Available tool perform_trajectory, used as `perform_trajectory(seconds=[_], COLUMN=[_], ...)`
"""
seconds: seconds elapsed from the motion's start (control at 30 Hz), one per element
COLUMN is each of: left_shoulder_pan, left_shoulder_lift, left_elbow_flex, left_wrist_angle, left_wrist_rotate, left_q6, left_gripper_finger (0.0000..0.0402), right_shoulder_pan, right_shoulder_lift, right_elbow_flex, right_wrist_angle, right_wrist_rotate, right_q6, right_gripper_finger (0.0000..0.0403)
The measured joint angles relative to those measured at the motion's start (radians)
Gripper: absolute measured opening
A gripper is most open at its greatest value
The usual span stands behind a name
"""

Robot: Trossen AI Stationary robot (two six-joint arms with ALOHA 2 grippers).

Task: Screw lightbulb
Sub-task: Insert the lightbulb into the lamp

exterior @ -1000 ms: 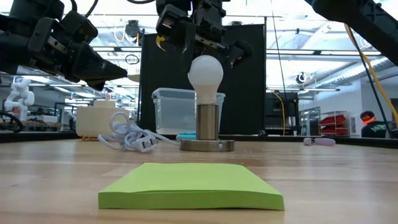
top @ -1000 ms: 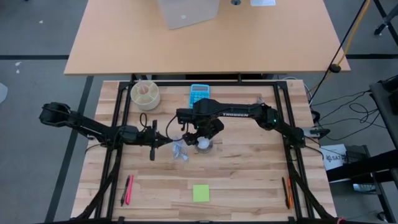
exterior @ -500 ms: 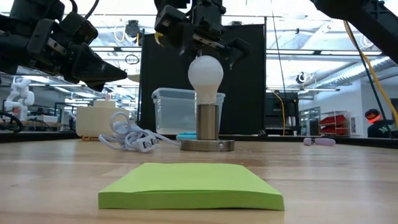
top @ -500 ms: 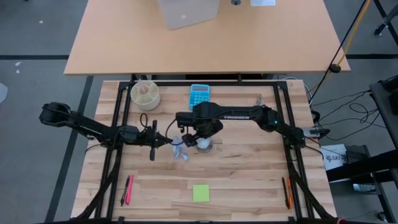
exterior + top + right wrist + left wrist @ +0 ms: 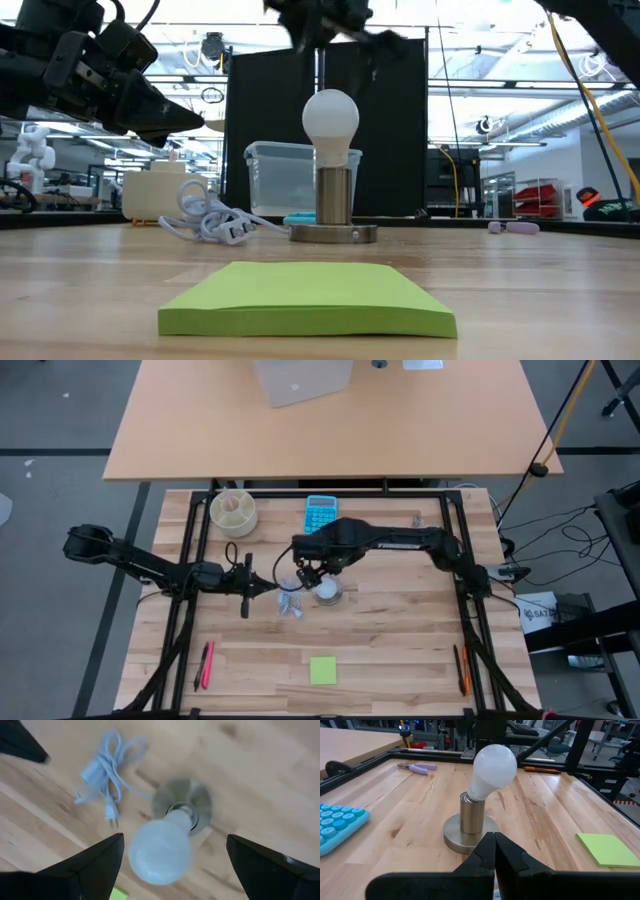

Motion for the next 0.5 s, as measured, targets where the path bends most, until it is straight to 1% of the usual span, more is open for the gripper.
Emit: perform_trajectory(seconds=[0.13, 0.23, 0.3, 0.37, 0.43, 0.5], left_shoulder_pan=[0.000, 0.000, 0.000, 0.000, 0.000, 0.000], left_shoulder_lift=[0.000, 0.000, 0.000, 0.000, 0.000, 0.000], left_elbow_flex=[0.000, 0.000, 0.000, 0.000, 0.000, 0.000], left_wrist_angle=[0.000, 0.000, -0.001, -0.001, 0.000, 0.000], left_wrist_rotate=[0.000, 0.000, 0.000, 0.000, 0.000, 0.000], left_q6=[0.001, 0.014, 0.016, 0.017, 0.017, 0.017], left_gripper_finger=[0.0000, 0.0000, 0.0000, 0.0000, 0.0000, 0.0000], right_shoulder_pan=[0.022, 0.070, 0.119, 0.178, 0.250, 0.327], right_shoulder_lift=[-0.087, -0.148, -0.180, -0.205, -0.220, -0.233], right_elbow_flex=[0.000, 0.000, 0.000, 0.000, 0.000, -0.014], right_wrist_angle=[0.016, 0.016, 0.007, -0.024, -0.080, -0.073], right_wrist_rotate=[0.126, 0.277, 0.407, 0.559, 0.737, 0.896], right_q6=[-0.005, -0.007, -0.011, -0.008, 0.025, 0.039], right_gripper_finger=[0.0345, 0.0344, 0.0338, 0.0325, 0.0306, 0.0280])
